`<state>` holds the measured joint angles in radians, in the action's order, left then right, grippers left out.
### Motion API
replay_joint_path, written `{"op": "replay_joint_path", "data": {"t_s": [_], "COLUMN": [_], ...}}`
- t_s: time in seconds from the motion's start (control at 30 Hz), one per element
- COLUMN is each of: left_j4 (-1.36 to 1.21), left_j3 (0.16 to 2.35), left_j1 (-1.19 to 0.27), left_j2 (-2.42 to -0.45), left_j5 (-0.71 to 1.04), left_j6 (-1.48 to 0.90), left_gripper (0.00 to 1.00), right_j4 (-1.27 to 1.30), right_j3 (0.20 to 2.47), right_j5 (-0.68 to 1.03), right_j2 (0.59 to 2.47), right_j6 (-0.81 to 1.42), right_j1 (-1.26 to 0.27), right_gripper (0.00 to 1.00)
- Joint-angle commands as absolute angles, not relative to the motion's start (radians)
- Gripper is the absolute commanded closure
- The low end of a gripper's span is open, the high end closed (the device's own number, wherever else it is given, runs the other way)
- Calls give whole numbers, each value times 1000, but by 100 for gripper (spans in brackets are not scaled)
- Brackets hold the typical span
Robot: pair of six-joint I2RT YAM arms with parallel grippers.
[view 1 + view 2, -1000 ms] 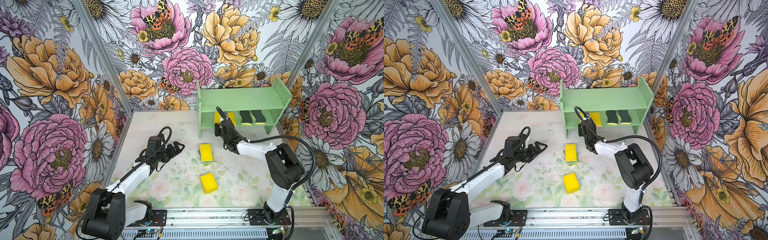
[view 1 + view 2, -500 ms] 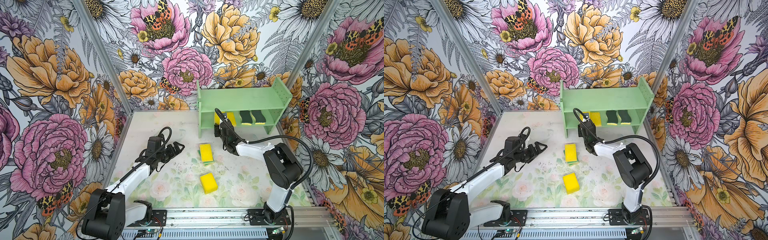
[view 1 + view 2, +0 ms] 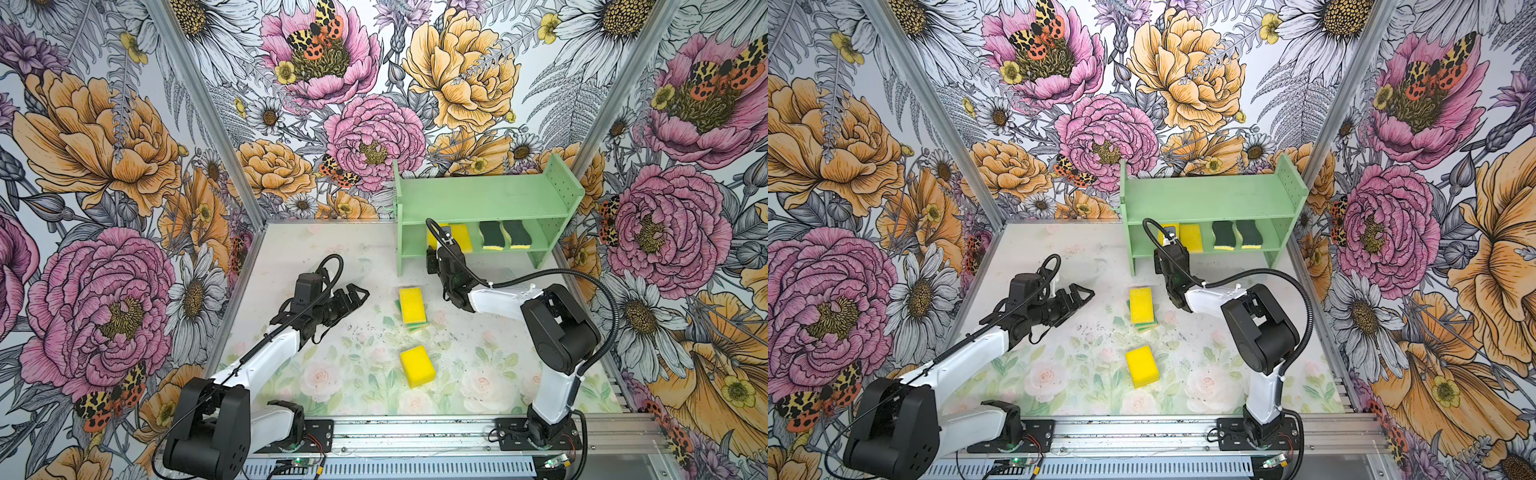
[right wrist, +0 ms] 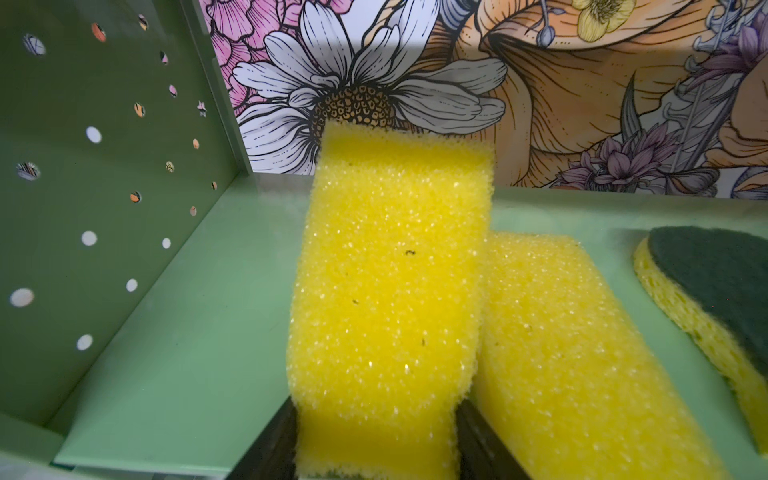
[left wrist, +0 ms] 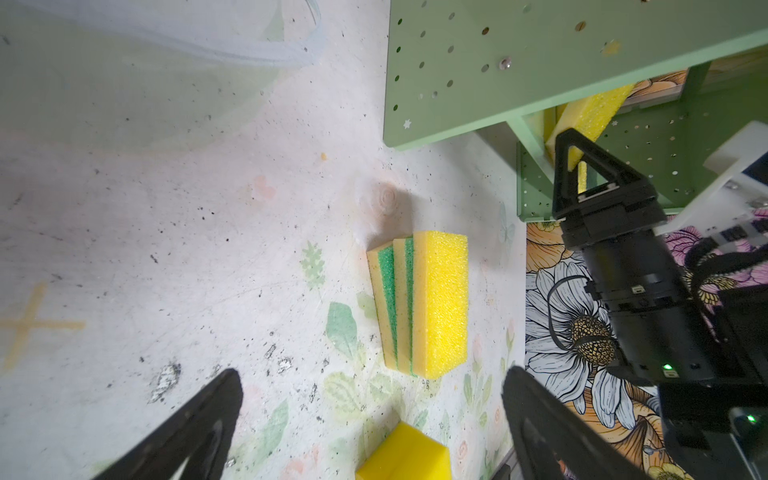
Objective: Place and organize the cleaning sponges onto the shelf
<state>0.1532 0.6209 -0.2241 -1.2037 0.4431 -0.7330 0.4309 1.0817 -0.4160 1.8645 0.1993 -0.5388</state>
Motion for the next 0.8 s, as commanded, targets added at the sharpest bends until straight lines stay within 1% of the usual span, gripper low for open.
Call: {"op": "replay_joint_path", "data": {"t_s": [0.0, 0.3, 0.77], "left_j4": [161, 173, 170], "left_j3": [637, 637, 642], "left_j1": [-218, -215, -216], "left_j2": [-1171, -1164, -1173], "left_j5": [440, 431, 433], "left_j6": [-712, -703, -704], "left_gripper": [1, 1, 1], "right_j4": [429, 437, 451], "right_j3": [1064, 1053, 1054], "right_j5": [-421, -430, -433], "right_j2": [1898, 1898, 1897], "right_j6": [196, 200, 197], "right_j1": [-549, -549, -549], "right_gripper": [44, 44, 39]}}
